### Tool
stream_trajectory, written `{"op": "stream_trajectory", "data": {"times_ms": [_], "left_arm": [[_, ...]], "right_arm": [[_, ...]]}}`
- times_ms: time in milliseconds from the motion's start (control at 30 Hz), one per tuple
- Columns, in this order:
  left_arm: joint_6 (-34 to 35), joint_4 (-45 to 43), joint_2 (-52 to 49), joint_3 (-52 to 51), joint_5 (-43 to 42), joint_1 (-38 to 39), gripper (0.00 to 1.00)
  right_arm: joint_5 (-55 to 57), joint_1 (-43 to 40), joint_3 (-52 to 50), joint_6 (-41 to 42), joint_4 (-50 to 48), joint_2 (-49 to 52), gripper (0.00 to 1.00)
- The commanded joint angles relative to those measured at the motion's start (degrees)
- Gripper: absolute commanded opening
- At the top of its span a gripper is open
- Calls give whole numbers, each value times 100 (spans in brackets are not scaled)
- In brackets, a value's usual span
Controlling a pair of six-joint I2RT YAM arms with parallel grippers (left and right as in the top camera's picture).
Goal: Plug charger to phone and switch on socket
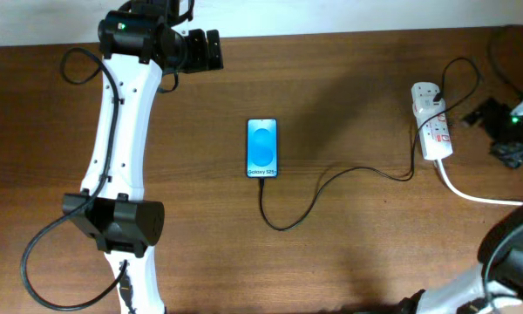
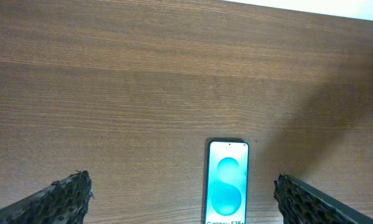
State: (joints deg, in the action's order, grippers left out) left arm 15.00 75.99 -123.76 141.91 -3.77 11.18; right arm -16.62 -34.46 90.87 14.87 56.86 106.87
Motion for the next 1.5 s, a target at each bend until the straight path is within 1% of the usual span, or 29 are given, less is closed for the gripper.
{"op": "stream_trajectory", "data": {"times_ms": [0,33,67,133,200,233,267,300,400,533,633,833,900,967,1000,1067,1100,1167,1200,1233,1333,1400,1467], "left_arm": [[-26,-2,-39,-28,81,0,99],[-26,-4,-39,-28,81,0,99],[-26,-4,-39,-28,81,0,99],[-26,-4,-39,-28,81,0,99],[-26,-4,-39,-28,81,0,99],[-26,-4,-39,-28,81,0,99],[-26,-2,-39,-28,81,0,100],[-26,-4,-39,-28,81,0,99],[-26,-4,-39,-28,81,0,99],[-26,-4,-39,-28,81,0,99],[-26,-2,-39,-28,81,0,100],[-26,-2,-39,-28,81,0,99],[-26,-4,-39,-28,81,0,99],[-26,-2,-39,-28,81,0,99],[-26,-4,-39,-28,81,0,100],[-26,-4,-39,-28,81,0,99],[-26,-2,-39,-28,81,0,99],[-26,-4,-39,-28,81,0,99],[-26,-2,-39,-28,81,0,99],[-26,-4,-39,-28,81,0,99],[-26,-2,-39,-28,81,0,99],[-26,-4,-39,-28,81,0,99],[-26,-2,-39,-28,81,0,99]], "right_arm": [[-94,68,9,-570,831,-820,99],[-98,184,2,-898,1185,-1145,99],[-79,361,-72,-1045,1453,-1600,99],[-81,678,-546,-1058,1580,-2651,99],[-103,1021,-1196,-994,1604,-3923,99],[-203,1134,-1366,-994,1755,-4352,98],[-358,1241,-1502,-997,2168,-4863,98],[-354,1244,-1502,-997,2463,-5084,98],[-354,1241,-1502,-997,2973,-5414,98],[-341,1244,-1502,-999,2975,-5283,98],[-400,1244,-1502,-997,3226,-5241,98],[-398,1244,-1504,-999,3233,-5270,98],[-400,1244,-1554,-999,3235,-5399,98],[-374,1244,-1790,-1023,3202,-5845,98],[-380,1244,-1956,-1040,3093,-6146,98],[-446,1294,-2118,-1038,2935,-6349,98],[-442,1523,-2214,-1038,2671,-6419,98],[-409,2295,-2573,-1036,1794,-6883,98],[-409,2413,-2717,-1036,1565,-7047,98],[-376,2485,-3060,-1036,1217,-7377,98],[-376,2476,-3919,-1038,605,-8098,98],[-374,2546,-4614,-1040,-74,-8561,98],[-229,2938,-5421,-1040,-1001,-9101,99]]}}
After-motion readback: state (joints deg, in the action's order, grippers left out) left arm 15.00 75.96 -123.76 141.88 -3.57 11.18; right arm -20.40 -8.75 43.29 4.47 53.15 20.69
